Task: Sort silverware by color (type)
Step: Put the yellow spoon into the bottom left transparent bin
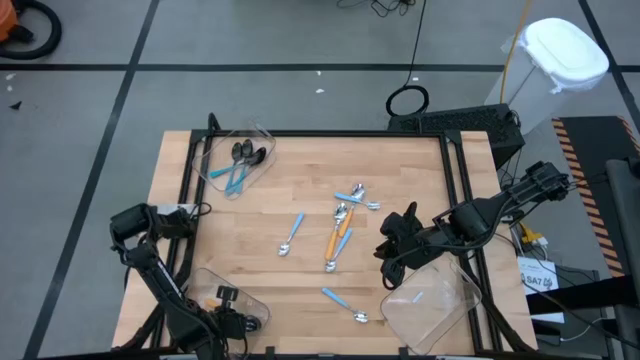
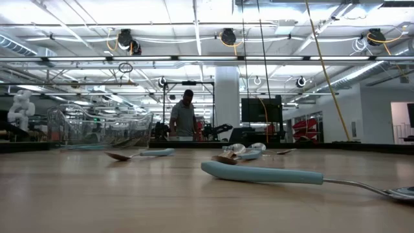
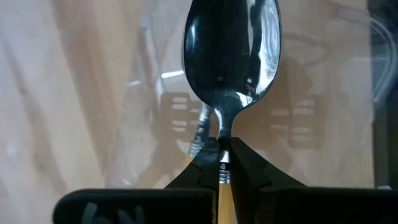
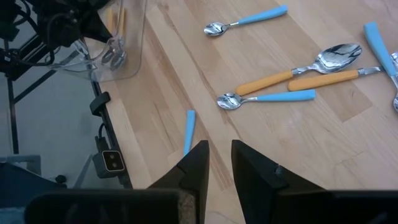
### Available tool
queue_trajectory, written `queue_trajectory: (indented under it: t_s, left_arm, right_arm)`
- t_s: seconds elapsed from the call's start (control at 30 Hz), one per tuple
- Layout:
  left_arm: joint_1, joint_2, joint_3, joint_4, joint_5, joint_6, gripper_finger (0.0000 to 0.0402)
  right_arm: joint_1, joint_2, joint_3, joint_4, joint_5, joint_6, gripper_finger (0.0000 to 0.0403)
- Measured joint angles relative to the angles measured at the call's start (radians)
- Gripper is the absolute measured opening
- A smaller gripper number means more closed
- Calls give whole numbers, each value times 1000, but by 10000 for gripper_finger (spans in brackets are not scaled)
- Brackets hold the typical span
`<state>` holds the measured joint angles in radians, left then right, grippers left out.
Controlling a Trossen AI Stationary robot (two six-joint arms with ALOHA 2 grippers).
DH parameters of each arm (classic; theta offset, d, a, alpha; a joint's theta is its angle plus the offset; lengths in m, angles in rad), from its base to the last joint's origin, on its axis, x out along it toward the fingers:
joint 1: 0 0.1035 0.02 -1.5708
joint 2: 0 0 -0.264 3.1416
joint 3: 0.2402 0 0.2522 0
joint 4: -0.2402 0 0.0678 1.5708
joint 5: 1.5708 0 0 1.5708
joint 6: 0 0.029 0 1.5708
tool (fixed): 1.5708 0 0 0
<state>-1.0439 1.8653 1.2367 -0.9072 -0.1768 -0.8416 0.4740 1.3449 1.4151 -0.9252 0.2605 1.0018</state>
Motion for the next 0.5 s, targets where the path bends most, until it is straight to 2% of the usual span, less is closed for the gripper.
queue_trajectory:
  t_s: [0.33, 0.5]
  left_arm:
    - [0, 19, 3, 41, 9, 46, 14]
    - [0, 19, 3, 40, 3, 45, 36]
  right_arm:
    - [0, 0, 0, 0, -2, 7, 66]
    - [0, 0, 0, 0, -2, 2, 66]
